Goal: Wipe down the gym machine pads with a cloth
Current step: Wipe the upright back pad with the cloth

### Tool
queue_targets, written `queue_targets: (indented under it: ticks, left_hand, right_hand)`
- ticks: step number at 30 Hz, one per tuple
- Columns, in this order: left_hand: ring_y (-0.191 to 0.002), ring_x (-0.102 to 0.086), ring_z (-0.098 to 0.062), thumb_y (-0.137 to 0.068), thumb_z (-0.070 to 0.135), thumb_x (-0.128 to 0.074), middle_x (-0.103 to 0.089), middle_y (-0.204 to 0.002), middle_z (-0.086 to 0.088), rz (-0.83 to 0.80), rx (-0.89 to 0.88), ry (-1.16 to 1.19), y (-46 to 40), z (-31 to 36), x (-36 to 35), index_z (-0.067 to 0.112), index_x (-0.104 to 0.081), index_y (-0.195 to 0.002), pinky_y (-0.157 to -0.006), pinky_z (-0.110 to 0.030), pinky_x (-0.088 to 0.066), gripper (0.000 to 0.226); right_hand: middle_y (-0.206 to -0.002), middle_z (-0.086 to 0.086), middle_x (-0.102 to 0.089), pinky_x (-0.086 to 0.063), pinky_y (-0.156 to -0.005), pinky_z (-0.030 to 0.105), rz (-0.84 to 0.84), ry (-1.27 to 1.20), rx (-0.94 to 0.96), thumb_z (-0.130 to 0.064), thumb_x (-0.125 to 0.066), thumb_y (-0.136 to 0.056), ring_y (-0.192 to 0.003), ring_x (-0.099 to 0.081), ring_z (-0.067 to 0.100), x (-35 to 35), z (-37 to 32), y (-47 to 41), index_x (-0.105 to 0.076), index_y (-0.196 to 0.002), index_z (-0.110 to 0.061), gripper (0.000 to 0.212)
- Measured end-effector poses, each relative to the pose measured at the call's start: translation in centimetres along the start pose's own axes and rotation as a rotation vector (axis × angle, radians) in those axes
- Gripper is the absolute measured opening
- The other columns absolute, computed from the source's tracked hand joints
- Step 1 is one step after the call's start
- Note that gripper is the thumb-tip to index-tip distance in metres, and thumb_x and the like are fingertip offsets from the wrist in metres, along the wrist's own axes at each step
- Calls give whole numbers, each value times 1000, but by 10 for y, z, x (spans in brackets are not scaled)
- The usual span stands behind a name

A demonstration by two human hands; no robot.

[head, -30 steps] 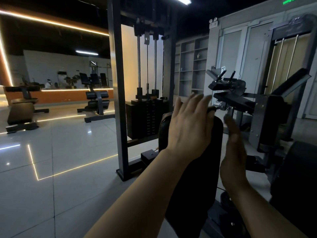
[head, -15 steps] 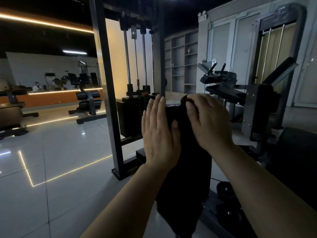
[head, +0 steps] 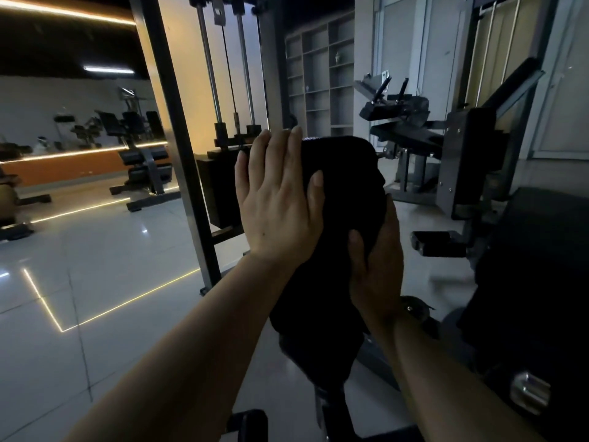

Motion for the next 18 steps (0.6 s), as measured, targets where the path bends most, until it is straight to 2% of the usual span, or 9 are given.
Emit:
queue_targets:
  ticks: [4, 7, 9, 10, 12, 15, 18]
  left_hand:
    - [-139, -24, -26, -95, 42, -25, -43, -145, -11, -13, 3, -24, 0, 1, 0, 12, -37, -144, -116, -39, -4, 59]
    - [-139, -23, -28, -95, 46, -30, -41, -146, -12, -34, 0, -53, 1, 2, -1, 11, -36, -145, -116, -40, -4, 61]
    - [-139, -24, -28, -95, 47, -34, -41, -146, -13, -32, -2, -67, 1, 2, -2, 10, -35, -144, -115, -41, -5, 62]
    - [-139, -23, -28, -95, 47, -36, -41, -146, -12, -32, -2, -72, 1, 2, -2, 10, -35, -144, -115, -41, -5, 62]
    - [-138, -24, -28, -95, 47, -39, -41, -145, -12, -26, -2, -81, 1, 2, -2, 11, -36, -144, -115, -42, -6, 61]
    - [-138, -24, -28, -95, 47, -40, -41, -145, -11, -21, -9, -83, 1, 2, -2, 11, -36, -144, -115, -43, -7, 62]
    - [-139, -23, -28, -95, 47, -40, -40, -146, -12, -24, -17, -79, 1, 1, -3, 11, -35, -144, -115, -41, -4, 62]
  right_hand:
    - [-144, -22, -22, -22, -104, 3, 24, 57, -20, -54, -26, -98, -133, -20, -18, 4, 15, 39, -18, -144, -21, 58]
    - [-140, -29, -26, -23, -98, -1, -11, 27, -30, -53, -24, -98, -127, -23, -23, 3, 18, 55, -24, -141, -15, 57]
    - [-138, -13, -42, -26, -94, -2, 9, 33, -87, -57, -23, -97, -124, -31, -19, 4, 19, 43, -32, -139, -12, 62]
    - [-139, -1, -46, -28, -94, -1, 12, 40, -108, -56, -23, -97, -125, -37, -10, 3, 18, 32, -35, -140, -9, 65]
    - [-144, 8, -42, -29, -93, 0, 12, 34, -139, -58, -23, -95, -125, -41, 4, 0, 13, 9, -31, -144, -8, 70]
    - [-146, -2, -33, -26, -96, 1, 34, 22, -86, -57, -30, -94, -128, -31, -8, -1, 2, -4, -24, -148, -9, 72]
    - [-142, -5, -35, -23, -99, 1, 79, 73, -96, -50, -33, -96, -128, -24, -19, 1, 11, 27, -28, -145, -9, 64]
Point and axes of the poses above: each hand's wrist, its own y-axis away from the middle knuckle, its own x-axis out of the back of the hand, z = x × y, the point moved 8 cm from there along -y, towards the middle knuckle
